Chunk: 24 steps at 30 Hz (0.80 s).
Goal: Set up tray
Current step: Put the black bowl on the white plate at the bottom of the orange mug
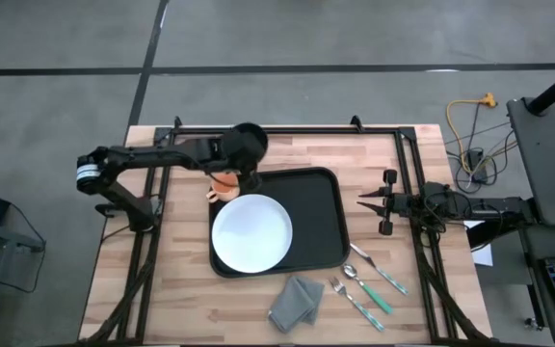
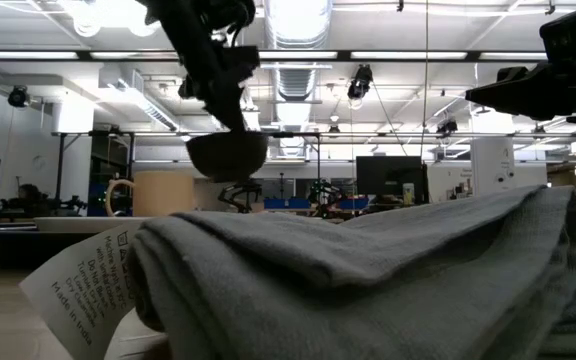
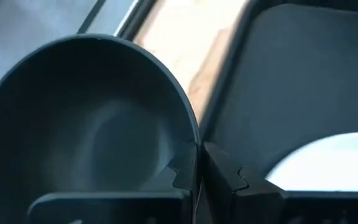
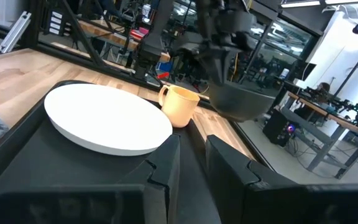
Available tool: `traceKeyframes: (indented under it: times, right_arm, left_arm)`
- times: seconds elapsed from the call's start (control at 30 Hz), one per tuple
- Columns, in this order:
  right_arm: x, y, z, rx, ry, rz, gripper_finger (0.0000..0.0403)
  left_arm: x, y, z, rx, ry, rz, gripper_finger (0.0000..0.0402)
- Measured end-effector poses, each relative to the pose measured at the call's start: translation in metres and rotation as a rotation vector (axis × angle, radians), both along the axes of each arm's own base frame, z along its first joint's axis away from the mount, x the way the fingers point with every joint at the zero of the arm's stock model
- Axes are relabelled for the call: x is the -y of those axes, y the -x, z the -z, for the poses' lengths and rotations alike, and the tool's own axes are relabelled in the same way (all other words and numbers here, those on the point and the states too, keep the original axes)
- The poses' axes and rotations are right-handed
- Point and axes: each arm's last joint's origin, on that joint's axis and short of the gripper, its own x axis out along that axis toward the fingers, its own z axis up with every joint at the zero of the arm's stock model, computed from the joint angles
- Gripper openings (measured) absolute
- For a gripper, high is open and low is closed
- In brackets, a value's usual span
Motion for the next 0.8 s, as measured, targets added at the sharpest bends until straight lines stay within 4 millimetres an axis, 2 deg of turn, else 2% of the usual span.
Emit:
traceKeyframes:
  times: [0.37,0.8]
  right_arm:
    - [0.0,0.0,0.0,0.0,-0.001,0.0,0.0068]
    - [0.0,0.0,0.0,-0.001,0.0,0.0,0.0068]
  left_arm:
    - [0.065,-0.011,0.006,0.001,0.031,0.176,0.0]
    - [0.143,-0.012,0.018,0.016,0.063,0.335,0.0]
